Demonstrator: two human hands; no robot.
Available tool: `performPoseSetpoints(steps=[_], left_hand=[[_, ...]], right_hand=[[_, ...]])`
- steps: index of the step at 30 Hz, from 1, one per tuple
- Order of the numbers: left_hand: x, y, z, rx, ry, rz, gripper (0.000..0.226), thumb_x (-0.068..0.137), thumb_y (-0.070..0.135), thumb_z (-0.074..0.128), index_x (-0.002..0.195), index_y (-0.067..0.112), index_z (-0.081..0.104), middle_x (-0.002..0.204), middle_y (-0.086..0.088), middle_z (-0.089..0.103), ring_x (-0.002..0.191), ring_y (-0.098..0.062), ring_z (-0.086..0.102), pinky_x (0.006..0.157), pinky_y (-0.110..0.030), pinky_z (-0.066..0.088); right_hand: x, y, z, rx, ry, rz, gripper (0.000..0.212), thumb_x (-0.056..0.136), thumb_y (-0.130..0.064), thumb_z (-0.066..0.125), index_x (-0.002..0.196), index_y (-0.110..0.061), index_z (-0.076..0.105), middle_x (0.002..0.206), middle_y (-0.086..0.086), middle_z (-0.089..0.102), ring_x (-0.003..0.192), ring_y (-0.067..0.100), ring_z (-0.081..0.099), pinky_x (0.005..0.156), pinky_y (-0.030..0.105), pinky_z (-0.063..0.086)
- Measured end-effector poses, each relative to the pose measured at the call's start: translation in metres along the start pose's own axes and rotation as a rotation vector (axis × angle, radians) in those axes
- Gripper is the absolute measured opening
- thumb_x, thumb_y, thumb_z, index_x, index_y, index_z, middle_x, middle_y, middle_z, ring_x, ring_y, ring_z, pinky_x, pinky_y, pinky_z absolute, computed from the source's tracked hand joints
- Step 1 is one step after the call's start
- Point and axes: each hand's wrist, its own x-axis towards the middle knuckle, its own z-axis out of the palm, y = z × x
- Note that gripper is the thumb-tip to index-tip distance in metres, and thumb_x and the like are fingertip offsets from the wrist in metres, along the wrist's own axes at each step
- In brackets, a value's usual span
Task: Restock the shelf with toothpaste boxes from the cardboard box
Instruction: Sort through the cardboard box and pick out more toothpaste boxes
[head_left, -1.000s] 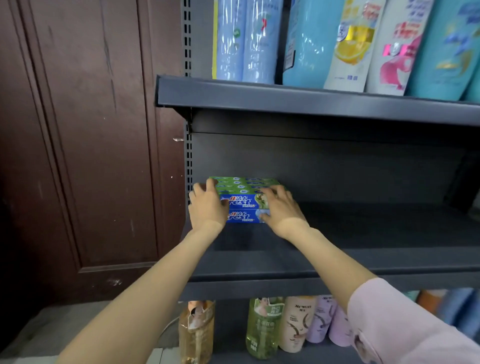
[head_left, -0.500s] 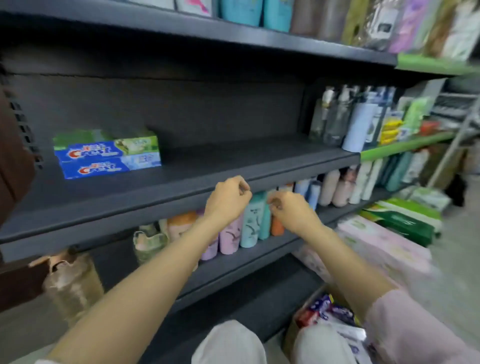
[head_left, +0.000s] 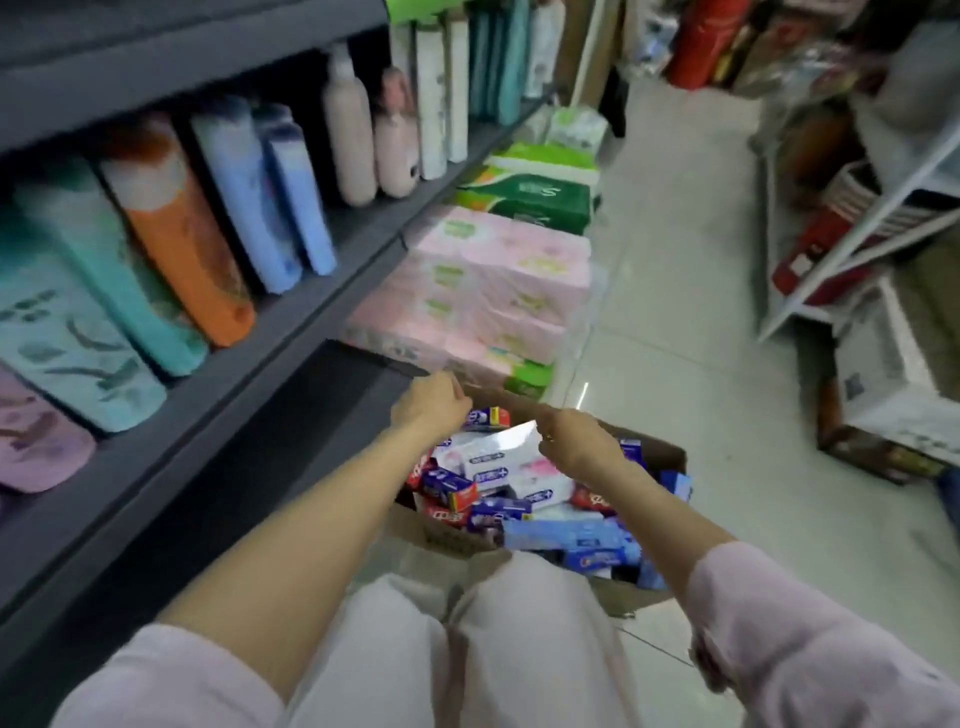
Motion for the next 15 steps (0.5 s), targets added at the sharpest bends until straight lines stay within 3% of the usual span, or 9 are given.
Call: performPoseSetpoints(steps=[7,15], left_hand=[[0.086,0.016,0.122,0.089,-0.207,0.107,0.026,0.091,0.02,0.049,0.112,0.01,0.06,0.118,-0.015,0.063,0.109,-0.032,0.057,0.087,-0.036,0.047],[0.151,0.032,0.247,0.246,-0.402,0.31,0.047,0.092,0.016,0.049,0.138,0.016,0.043,0.143,-0.008,0.046,0.129,-0.028,0.044,0.105,-0.042,0.038]], right_hand=[[0.049,0.113,0.063,0.009,-0.098,0.211,0.046,0.093,-0.022,0.052,0.136,-0.01,0.042,0.137,0.017,0.04,0.127,0.034,0.04,0.1,0.041,0.041],[0.099,0.199,0.123,0.065,-0.207,0.273,0.066,0.092,-0.019,0.055,0.148,-0.014,0.021,0.153,0.011,0.02,0.141,0.031,0.022,0.111,0.042,0.033]])
